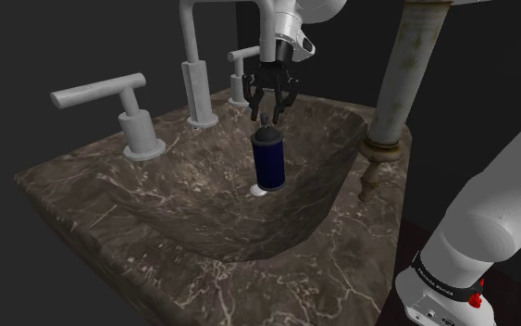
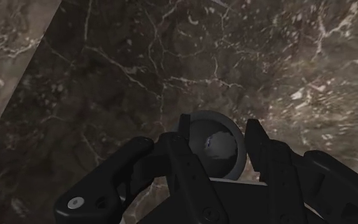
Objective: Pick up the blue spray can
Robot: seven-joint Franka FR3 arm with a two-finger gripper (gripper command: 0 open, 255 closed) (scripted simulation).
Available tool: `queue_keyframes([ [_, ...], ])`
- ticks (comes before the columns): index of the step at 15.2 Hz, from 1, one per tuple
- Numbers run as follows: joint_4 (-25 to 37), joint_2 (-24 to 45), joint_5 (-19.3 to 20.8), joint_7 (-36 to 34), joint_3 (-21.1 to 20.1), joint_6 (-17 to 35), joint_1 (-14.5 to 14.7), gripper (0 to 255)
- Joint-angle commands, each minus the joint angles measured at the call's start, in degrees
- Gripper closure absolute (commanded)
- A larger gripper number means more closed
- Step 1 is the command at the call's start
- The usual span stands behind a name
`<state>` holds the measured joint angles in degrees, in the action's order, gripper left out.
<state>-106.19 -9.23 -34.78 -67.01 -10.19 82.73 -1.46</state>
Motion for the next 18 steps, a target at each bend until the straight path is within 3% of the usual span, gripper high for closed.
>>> queue_keyframes([
  [1, -0.80, 1.15, 0.03, -0.29, -0.62, -0.14, 0.36, 255],
  [3, -3.10, 0.08, 0.16, 1.07, -0.13, 0.54, 0.17, 255],
  [18, 9.63, 1.75, -0.53, -4.68, 0.61, -9.05, -0.05, 255],
])
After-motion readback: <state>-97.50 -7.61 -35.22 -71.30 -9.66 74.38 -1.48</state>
